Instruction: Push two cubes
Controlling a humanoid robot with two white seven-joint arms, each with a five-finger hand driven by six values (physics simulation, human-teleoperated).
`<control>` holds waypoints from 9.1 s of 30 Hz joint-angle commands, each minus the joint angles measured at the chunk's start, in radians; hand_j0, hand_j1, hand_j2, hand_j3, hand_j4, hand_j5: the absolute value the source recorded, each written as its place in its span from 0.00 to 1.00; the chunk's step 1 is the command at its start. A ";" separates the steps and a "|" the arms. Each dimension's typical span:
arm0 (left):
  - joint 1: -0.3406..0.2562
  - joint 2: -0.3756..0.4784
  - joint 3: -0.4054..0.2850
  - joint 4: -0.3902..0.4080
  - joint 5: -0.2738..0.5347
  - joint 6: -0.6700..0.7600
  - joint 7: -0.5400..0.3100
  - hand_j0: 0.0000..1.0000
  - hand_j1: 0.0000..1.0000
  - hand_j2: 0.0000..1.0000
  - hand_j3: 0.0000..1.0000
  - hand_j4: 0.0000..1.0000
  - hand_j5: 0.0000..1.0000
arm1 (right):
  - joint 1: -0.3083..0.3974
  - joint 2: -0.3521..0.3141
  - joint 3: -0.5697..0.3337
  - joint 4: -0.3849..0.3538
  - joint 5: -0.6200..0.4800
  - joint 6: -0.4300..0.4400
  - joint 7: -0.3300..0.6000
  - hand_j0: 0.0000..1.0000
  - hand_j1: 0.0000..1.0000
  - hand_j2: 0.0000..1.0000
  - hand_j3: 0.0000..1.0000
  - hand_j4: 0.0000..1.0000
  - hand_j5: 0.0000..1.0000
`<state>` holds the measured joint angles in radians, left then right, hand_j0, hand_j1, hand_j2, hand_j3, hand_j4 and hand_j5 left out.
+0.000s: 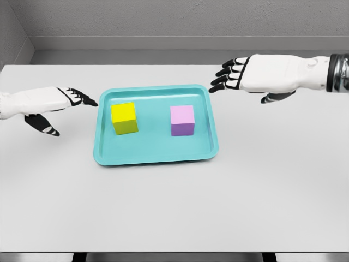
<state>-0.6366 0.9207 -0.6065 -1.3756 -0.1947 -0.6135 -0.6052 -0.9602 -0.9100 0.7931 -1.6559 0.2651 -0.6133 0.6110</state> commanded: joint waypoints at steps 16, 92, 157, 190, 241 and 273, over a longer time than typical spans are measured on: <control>-0.081 -0.186 -0.033 0.138 -0.285 0.003 -0.006 0.38 0.38 0.38 0.38 0.38 0.38 | 0.006 0.105 0.227 0.174 0.037 0.002 0.000 0.22 0.22 0.22 0.22 0.22 0.22; -0.184 -0.425 -0.068 0.280 -0.371 0.003 -0.006 0.38 0.38 0.38 0.38 0.38 0.38 | -0.094 0.438 0.373 0.536 0.138 0.002 0.000 0.27 0.27 0.27 0.27 0.27 0.27; -0.183 -0.303 -0.030 0.354 -0.261 0.003 -0.006 0.40 0.40 0.40 0.40 0.40 0.40 | -0.166 0.637 0.267 0.872 0.255 0.002 0.000 0.27 0.27 0.27 0.27 0.27 0.27; -0.184 -0.303 -0.029 0.357 -0.261 0.003 -0.006 0.40 0.40 0.40 0.40 0.40 0.40 | -0.133 0.632 0.279 0.794 0.243 0.002 0.000 0.27 0.27 0.27 0.27 0.27 0.27; -0.054 -0.122 -0.167 -0.234 0.087 0.003 -0.006 0.41 0.41 0.41 0.41 0.41 0.41 | -0.095 0.172 0.072 0.397 0.013 0.002 0.000 0.41 0.41 0.41 0.41 0.41 0.41; -0.032 -0.324 -0.205 -0.059 -0.008 0.003 -0.006 0.40 0.40 0.40 0.40 0.40 0.40 | 0.021 -0.056 0.064 0.163 -0.075 0.002 0.000 0.72 0.72 0.72 0.72 0.72 0.72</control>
<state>-0.6688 0.6045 -0.8104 -1.4535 -0.1906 -0.6085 -0.6088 -0.9388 -0.9647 0.8589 -1.4894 0.1957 -0.6136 0.6112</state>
